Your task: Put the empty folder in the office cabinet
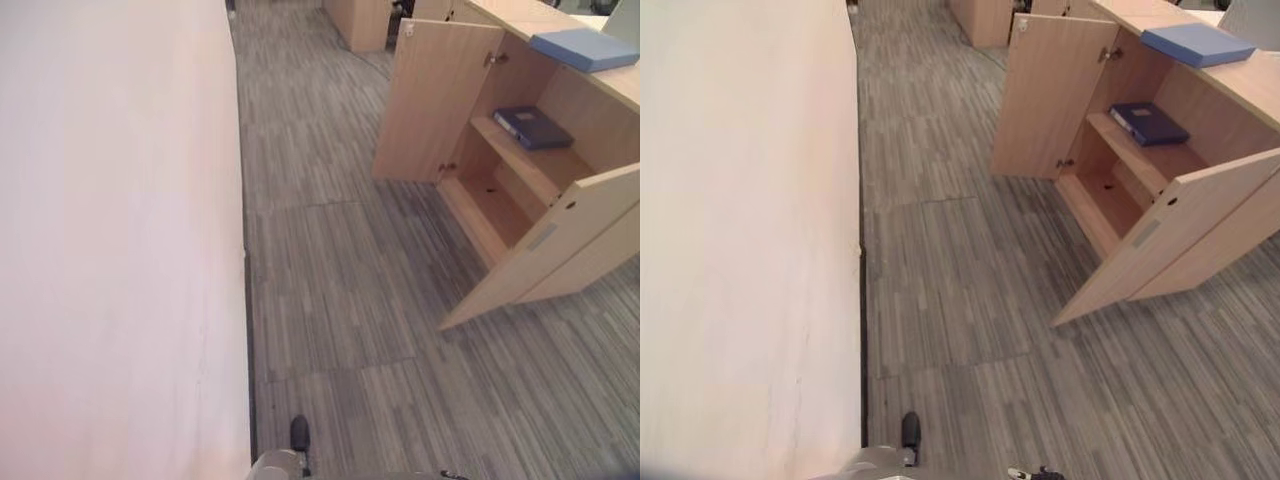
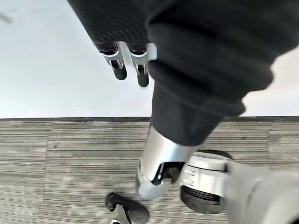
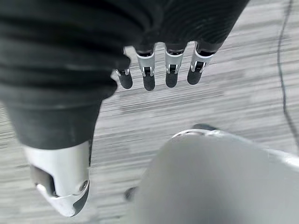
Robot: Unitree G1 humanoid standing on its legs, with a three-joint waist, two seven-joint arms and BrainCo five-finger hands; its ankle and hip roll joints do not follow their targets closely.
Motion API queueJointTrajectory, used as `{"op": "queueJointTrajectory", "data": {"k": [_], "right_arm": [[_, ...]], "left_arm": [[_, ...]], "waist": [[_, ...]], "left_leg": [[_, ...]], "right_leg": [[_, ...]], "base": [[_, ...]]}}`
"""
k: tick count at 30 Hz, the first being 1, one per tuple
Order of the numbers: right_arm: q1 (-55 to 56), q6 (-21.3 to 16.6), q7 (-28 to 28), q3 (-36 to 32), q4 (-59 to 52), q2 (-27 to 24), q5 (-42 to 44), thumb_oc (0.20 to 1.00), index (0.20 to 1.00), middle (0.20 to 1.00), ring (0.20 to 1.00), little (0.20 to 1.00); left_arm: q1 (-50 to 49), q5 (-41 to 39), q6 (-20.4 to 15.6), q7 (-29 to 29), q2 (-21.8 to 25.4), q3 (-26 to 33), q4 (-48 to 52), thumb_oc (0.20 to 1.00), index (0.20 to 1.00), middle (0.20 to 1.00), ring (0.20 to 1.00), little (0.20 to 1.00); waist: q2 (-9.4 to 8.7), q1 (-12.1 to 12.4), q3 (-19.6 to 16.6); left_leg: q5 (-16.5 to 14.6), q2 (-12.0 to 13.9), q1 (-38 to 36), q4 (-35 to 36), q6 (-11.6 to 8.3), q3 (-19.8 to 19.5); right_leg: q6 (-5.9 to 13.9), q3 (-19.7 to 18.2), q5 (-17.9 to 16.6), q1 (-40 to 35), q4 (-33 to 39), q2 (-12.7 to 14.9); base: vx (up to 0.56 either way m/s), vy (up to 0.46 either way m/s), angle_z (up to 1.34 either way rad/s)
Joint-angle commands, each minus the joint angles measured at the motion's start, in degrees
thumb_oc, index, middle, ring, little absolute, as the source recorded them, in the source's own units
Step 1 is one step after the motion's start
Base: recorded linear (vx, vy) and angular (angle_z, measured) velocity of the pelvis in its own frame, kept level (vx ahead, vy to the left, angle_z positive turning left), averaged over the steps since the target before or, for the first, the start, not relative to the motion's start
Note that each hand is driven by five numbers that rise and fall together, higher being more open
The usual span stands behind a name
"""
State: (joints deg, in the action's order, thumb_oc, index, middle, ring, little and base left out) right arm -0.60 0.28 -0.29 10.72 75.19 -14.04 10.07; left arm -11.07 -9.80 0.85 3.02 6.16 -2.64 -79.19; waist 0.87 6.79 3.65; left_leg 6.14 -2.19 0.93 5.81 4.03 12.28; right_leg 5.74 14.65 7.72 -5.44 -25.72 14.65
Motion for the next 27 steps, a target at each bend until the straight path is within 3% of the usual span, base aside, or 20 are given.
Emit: {"op": "queueJointTrajectory", "data": {"k": [1,2,3,5,6,7,8,9,13,15,20,21,23,25,27], "right_arm": [[-3.6,-0.9,-0.7,0.0,-2.8,-3.0,0.5,1.000,1.000,1.000,1.000,1.000],[-3.6,-0.9,-0.7,0.0,-2.8,-3.0,0.5,1.000,1.000,1.000,1.000,1.000],[-4.8,-1.2,-0.6,0.7,-3.6,-3.3,1.1,1.000,1.000,1.000,1.000,1.000],[-5.9,-1.3,-0.6,1.2,-4.0,-3.1,2.3,1.000,1.000,1.000,1.000,1.000],[-5.9,-1.3,-0.6,1.2,-4.0,-3.1,2.3,1.000,1.000,1.000,1.000,1.000],[-6.5,-1.7,-0.7,1.1,-4.3,-3.0,3.5,1.000,1.000,1.000,1.000,1.000],[-6.8,-1.9,-0.7,0.6,-4.4,-2.8,5.1,1.000,1.000,1.000,1.000,1.000],[-6.8,-2.0,-0.6,0.2,-4.4,-2.7,5.6,1.000,1.000,1.000,1.000,1.000],[-6.5,-2.2,-0.7,-0.5,-4.3,-2.6,6.0,1.000,1.000,1.000,1.000,1.000],[-5.3,-2.2,-0.5,-0.6,-3.3,-2.5,5.8,1.000,1.000,1.000,1.000,1.000],[-3.8,-1.6,-0.3,-0.7,-1.3,-3.4,4.1,1.000,1.000,1.000,1.000,1.000],[-3.8,-1.6,-0.3,-0.7,-1.3,-3.4,4.1,1.000,1.000,1.000,1.000,1.000],[-3.4,-1.3,-0.2,-0.9,-0.8,-3.6,4.1,1.000,1.000,1.000,1.000,1.000],[-2.9,-1.4,-0.5,-1.8,-0.1,-3.5,5.3,1.000,1.000,1.000,1.000,1.000],[-3.0,-1.2,-0.5,-1.7,-0.4,-3.7,5.8,1.000,1.000,1.000,1.000,1.000]], "left_arm": [[7.4,2.0,-4.2,5.2,7.2,-0.3,2.8,1.000,1.000,1.000,1.000,1.000],[7.4,2.0,-4.2,5.2,7.1,-0.3,2.8,1.000,1.000,1.000,1.000,1.000],[7.8,2.0,-4.4,5.1,7.5,-1.0,3.3,1.000,1.000,1.000,1.000,1.000],[7.8,2.2,-4.3,4.8,7.4,-1.3,3.4,1.000,1.000,1.000,1.000,1.000],[7.8,2.2,-4.3,4.8,7.4,-1.3,3.4,1.000,1.000,1.000,1.000,1.000],[7.7,2.4,-4.4,4.7,7.1,-1.8,3.4,1.000,1.000,1.000,1.000,1.000],[7.9,3.2,-4.3,4.2,7.0,-1.9,3.3,1.000,1.000,1.000,1.000,1.000],[7.9,3.7,-4.3,4.0,6.9,-2.0,3.0,1.000,1.000,1.000,1.000,1.000],[8.0,4.7,-4.3,3.4,6.8,-1.9,2.5,1.000,1.000,1.000,1.000,1.000],[7.5,5.6,-4.3,3.1,6.2,-2.2,1.2,1.000,1.000,1.000,1.000,1.000],[7.4,5.4,-3.9,3.0,5.5,-2.1,0.8,1.000,1.000,1.000,1.000,1.000],[7.4,5.4,-3.9,3.0,5.5,-2.1,0.8,1.000,1.000,1.000,1.000,1.000],[7.8,4.5,-3.8,3.2,5.5,-1.9,0.9,1.000,1.000,1.000,1.000,1.000],[8.3,2.5,-4.0,3.7,5.6,-1.2,1.0,1.000,1.000,1.000,1.000,1.000],[8.9,2.0,-3.9,3.8,6.2,-1.8,2.4,1.000,1.000,1.000,1.000,1.000]], "waist": [[-0.08,-0.6,2.1],[-0.04,-0.7,2.1],[1.10,-2.3,4.2],[1.38,-4.1,6.3],[1.44,-4.1,6.4],[0.83,-5.2,7.0],[-0.85,-6.3,7.5],[-1.58,-7.0,7.3],[-2.52,-8.1,7.0],[-2.81,-8.5,5.0],[-1.30,-8.8,2.7],[-1.25,-8.8,2.7],[-1.08,-9.0,2.6],[-1.64,-9.2,2.8],[-3.45,-8.6,3.9]], "left_leg": [[-5.1,-4.0,-0.4,-0.8,-2.03,-3.2],[-5.1,-4.0,-0.4,-0.8,-2.13,-3.2],[-5.2,-3.2,-2.8,-0.8,-1.99,-4.6],[-5.3,-3.1,-4.9,-0.8,-1.93,-5.7],[-5.4,-3.0,-5.1,-0.8,-1.96,-5.7],[-6.7,-3.8,-7.1,-0.8,-2.13,-6.7],[-8.0,-5.2,-9.0,-0.8,-2.25,-8.5],[-9.1,-5.9,-10.1,-0.8,-2.23,-9.7],[-10.3,-6.9,-11.6,-0.8,-1.97,-11.9],[-13.0,-6.7,-13.8,-0.8,-1.96,-13.7],[-15.6,-1.6,-17.7,-1.5,-3.83,-14.0],[-15.6,-1.6,-17.7,-1.5,-3.84,-14.0],[-15.9,0.7,-17.5,-4.4,-5.45,-13.6],[-9.6,4.4,-13.1,-17.8,-8.97,-10.8],[-3.7,5.2,-5.0,-34.2,-8.18,-9.8]], "right_leg": [[2.57,2.5,-17.9,6.7,-0.9,9.7],[2.42,2.6,-17.6,6.8,-1.1,9.6],[1.67,2.0,-14.6,11.7,1.0,4.8],[0.67,2.1,-15.2,15.0,7.4,-1.1],[0.65,2.1,-15.2,14.8,7.6,-1.2],[0.92,1.6,-16.3,16.9,13.1,-5.1],[2.39,0.7,-18.9,17.5,21.1,-9.1],[2.77,-0.5,-20.3,18.6,24.6,-11.1],[3.44,-2.7,-22.4,19.8,27.7,-13.0],[2.38,-2.8,-22.7,16.5,30.3,-12.7],[0.78,-2.4,-19.7,14.5,27.2,-13.2],[0.77,-2.4,-19.6,14.5,27.2,-13.3],[-0.21,-2.3,-16.9,13.6,25.3,-13.4],[-1.74,-2.2,-14.1,9.8,24.8,-13.9],[-3.39,-2.8,-12.7,7.6,24.9,-14.0]], "base": [[0.13,0.035,0.09],[0.25,0.003,0.16],[0.11,-0.063,0.23],[0.13,-0.070,0.47],[0.20,-0.064,0.58],[0.29,-0.099,0.78],[0.42,-0.130,0.80],[0.29,-0.100,0.85],[0.23,-0.074,0.76],[0.38,-0.172,0.20],[0.33,-0.172,0.15],[0.22,-0.154,0.08],[0.27,-0.234,0.11],[0.32,-0.355,0.18],[0.17,-0.311,0.12]]}}
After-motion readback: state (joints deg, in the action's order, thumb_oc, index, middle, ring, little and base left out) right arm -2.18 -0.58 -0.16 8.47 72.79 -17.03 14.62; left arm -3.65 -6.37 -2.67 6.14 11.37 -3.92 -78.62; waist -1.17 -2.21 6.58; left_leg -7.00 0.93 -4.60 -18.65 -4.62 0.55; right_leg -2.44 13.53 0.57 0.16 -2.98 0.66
